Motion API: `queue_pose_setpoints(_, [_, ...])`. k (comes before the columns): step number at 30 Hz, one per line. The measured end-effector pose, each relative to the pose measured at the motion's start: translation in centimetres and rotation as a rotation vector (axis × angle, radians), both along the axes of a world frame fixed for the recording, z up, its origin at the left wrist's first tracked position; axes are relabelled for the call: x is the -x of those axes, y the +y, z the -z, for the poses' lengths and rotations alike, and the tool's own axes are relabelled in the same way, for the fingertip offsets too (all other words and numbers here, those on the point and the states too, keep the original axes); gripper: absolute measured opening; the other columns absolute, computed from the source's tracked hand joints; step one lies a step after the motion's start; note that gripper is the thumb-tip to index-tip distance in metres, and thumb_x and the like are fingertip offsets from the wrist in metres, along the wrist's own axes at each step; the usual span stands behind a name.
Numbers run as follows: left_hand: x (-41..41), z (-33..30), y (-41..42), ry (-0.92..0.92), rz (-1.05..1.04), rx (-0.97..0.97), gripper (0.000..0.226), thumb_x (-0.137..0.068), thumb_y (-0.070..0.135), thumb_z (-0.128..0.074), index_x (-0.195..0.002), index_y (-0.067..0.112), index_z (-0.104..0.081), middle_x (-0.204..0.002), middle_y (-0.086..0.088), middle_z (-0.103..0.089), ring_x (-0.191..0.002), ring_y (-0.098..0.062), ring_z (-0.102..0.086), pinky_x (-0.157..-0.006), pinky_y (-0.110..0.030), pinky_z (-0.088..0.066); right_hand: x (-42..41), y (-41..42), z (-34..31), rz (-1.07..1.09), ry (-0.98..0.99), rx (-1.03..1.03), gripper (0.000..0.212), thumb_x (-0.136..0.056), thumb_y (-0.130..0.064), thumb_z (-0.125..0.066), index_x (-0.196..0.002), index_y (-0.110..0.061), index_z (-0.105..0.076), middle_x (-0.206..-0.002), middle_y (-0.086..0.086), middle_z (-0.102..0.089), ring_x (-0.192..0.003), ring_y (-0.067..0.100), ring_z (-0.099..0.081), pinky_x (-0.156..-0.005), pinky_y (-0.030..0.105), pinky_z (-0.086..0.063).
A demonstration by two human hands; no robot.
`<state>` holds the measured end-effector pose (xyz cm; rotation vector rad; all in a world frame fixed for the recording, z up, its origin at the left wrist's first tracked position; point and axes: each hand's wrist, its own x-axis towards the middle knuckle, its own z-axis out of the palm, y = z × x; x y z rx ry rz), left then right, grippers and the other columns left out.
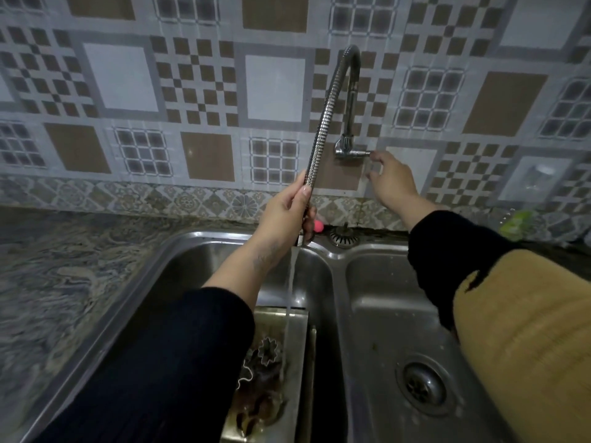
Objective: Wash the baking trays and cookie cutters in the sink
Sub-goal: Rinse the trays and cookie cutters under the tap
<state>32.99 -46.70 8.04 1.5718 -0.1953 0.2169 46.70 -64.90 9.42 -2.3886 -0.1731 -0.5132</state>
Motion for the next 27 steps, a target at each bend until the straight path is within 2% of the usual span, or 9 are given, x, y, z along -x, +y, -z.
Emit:
queue_pose_setpoints(5, [0.7,0.8,-0.6,-0.011,-0.076,0.039,0.039,-0.104,0.019,-0.035,-0.141,0.027,-0.043,-0.066,0.000,-0.053,-0.051,-0.003,-0.055,-0.053,-0.020,-0.047,6.4,4.0,4.4,-0.047,0.029,-0.081,0.038,-0.095,-0.010,-0.048,-0.133,-0.012,-0.051,-0.119,0.011,-0.063,-0.104,0.024,-0.060,-0.087,0.029,-0.044])
queue_pose_setpoints(7, [1.7,2.1,-0.5,0.008,-0.137,0.038,0.029,-0.104,0.024,-0.036,-0.120,0.021,-0.060,-0.071,-0.001,-0.060,-0.059,-0.008,-0.059,-0.057,-0.023,-0.048,9.2,5.9,7.2,-0.104,0.123,-0.053,0.031,-0.092,-0.007,-0.049,-0.122,-0.009,-0.058,-0.115,0.013,-0.065,-0.106,0.029,-0.060,-0.088,0.030,-0.044])
queue_pose_setpoints(10, [3.7,5.6,0.3,0.112,-0.247,-0.068,0.036,-0.102,0.038,-0.038,-0.090,0.022,-0.068,-0.084,-0.006,-0.070,-0.077,-0.021,-0.066,-0.068,-0.033,-0.054,13.6,8.0,11.7,-0.195,0.340,0.066,0.025,-0.092,-0.006,-0.048,-0.113,-0.007,-0.062,-0.114,0.014,-0.065,-0.108,0.030,-0.059,-0.084,0.027,-0.042])
queue_pose_setpoints(12, [5.2,9.2,1.4,0.235,-0.261,-0.168,0.034,-0.101,0.040,-0.039,-0.104,0.022,-0.068,-0.094,-0.008,-0.072,-0.087,-0.023,-0.067,-0.077,-0.037,-0.055,16.5,9.0,14.4,-0.292,0.485,0.160,0.022,-0.093,-0.009,-0.048,-0.108,-0.006,-0.064,-0.112,0.012,-0.066,-0.106,0.029,-0.060,-0.077,0.025,-0.040])
queue_pose_setpoints(14, [6.7,12.9,2.8,0.345,-0.222,-0.432,0.030,-0.101,0.030,-0.043,-0.122,0.021,-0.063,-0.110,-0.009,-0.070,-0.099,-0.023,-0.064,-0.086,-0.031,-0.051,18.8,9.7,17.0,-0.415,0.574,0.241,0.021,-0.091,-0.009,-0.051,-0.106,-0.008,-0.065,-0.110,0.013,-0.066,-0.104,0.029,-0.060,-0.074,0.026,-0.040])
queue_pose_setpoints(16, [8.0,16.2,4.0,0.490,-0.123,-0.783,0.030,-0.099,0.020,-0.044,-0.123,0.016,-0.062,-0.120,-0.008,-0.066,-0.110,-0.023,-0.060,-0.085,-0.023,-0.042,20.1,10.2,18.8,-0.532,0.643,0.370,0.021,-0.087,-0.008,-0.055,-0.105,-0.010,-0.066,-0.111,0.014,-0.064,-0.104,0.031,-0.061,-0.074,0.025,-0.041])
queue_pose_setpoints(18, [9.3,18.6,4.7,0.657,-0.002,-0.947,0.031,-0.098,0.017,-0.044,-0.124,0.015,-0.061,-0.127,-0.007,-0.061,-0.116,-0.024,-0.057,-0.089,-0.024,-0.040,20.8,10.7,19.9,-0.622,0.713,0.491,0.026,-0.084,-0.008,-0.059,-0.109,-0.013,-0.065,-0.117,0.013,-0.057,-0.106,0.031,-0.058,-0.082,0.028,-0.044])
queue_pose_setpoints(23, [10.4,20.6,5.4,0.772,0.053,-0.952,0.039,-0.094,0.013,-0.047,-0.132,0.020,-0.054,-0.136,-0.010,-0.054,-0.121,-0.026,-0.053,-0.100,-0.032,-0.042,21.4,10.8,21.4,-0.660,0.790,0.542,0.038,-0.086,-0.003,-0.058,-0.122,-0.015,-0.061,-0.127,0.009,-0.054,-0.119,0.026,-0.052,-0.093,0.027,-0.041])
queue_pose_setpoints(27, [10.5,20.7,5.7,0.797,0.018,-0.887,0.036,-0.097,0.017,-0.044,-0.132,0.017,-0.052,-0.136,-0.010,-0.054,-0.124,-0.026,-0.050,-0.100,-0.030,-0.039,20.6,10.6,20.8,-0.480,0.790,0.380,0.020,-0.089,-0.005,-0.057,-0.105,-0.006,-0.070,-0.108,0.010,-0.066,-0.098,0.023,-0.063,-0.077,0.019,-0.048])
